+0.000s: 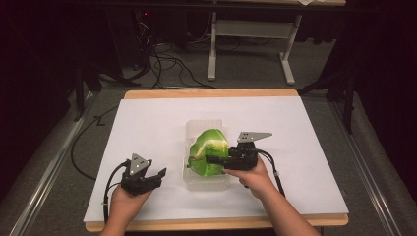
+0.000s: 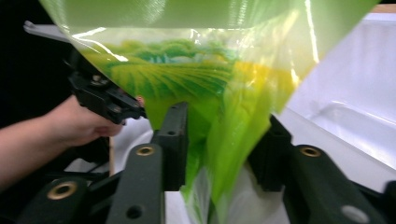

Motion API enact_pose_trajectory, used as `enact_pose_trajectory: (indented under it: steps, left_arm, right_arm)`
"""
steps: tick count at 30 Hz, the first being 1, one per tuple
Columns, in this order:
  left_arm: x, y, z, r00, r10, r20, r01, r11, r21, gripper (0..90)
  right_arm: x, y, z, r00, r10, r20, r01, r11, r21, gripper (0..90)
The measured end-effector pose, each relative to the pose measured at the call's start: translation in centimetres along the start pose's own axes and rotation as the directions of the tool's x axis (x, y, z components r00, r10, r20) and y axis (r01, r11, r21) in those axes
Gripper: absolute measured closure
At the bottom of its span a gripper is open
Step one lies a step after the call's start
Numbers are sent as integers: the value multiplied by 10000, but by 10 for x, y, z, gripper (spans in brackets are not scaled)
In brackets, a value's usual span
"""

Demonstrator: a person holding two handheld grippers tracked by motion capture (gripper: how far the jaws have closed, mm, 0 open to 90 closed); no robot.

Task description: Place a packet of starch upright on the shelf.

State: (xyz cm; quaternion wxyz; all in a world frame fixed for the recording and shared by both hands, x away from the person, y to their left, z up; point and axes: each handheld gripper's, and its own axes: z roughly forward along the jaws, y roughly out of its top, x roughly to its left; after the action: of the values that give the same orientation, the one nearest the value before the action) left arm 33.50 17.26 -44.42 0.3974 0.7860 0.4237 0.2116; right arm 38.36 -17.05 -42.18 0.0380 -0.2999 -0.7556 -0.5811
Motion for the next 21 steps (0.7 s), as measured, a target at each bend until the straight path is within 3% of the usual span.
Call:
enact_pose_trajectory:
  steps: [8, 21]
  left_arm:
    - [-1, 0, 0, 10000, -21, 5, 21, 10000, -4, 385]
    - [-2, 0, 1, 10000, 57, 10, -57, 10000, 49, 385]
  right_arm:
    - [-3, -4, 8, 9987, 223, 464, -252, 9977, 624, 786]
    - [-1, -8, 13, 9973, 185, 706, -253, 9950, 965, 828]
